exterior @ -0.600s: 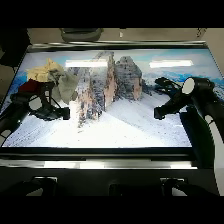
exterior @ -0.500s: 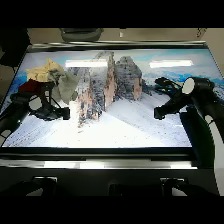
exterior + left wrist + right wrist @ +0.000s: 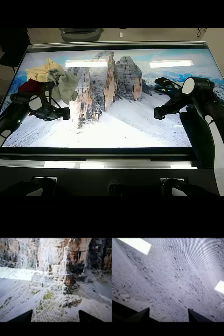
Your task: Fold the shirts.
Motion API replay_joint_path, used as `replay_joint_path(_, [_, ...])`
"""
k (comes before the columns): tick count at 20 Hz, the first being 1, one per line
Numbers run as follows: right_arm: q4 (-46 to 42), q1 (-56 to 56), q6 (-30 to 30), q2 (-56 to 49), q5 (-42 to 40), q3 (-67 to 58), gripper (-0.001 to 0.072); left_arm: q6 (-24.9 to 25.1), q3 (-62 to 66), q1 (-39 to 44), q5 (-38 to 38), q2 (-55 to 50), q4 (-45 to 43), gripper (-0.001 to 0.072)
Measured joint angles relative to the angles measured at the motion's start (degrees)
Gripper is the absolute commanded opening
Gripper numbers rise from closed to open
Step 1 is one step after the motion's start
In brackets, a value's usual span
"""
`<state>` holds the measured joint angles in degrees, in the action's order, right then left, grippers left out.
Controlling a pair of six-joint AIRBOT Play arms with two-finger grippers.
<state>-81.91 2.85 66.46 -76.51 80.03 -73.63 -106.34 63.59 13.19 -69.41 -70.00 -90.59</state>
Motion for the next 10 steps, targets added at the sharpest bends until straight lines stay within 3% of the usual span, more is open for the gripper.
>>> replay_joint_path(5, [0.0,0.0,0.0,0.0,-0.8,0.0,0.0562,-0.2,0.0,0.0,1.0,0.0,0.0,0.0681])
replay_joint_path(10, [-1.3,0.0,0.2,0.0,-7.7,0.0,0.0572,-0.6,0.0,0.1,7.9,-0.1,0.0,0.0683])
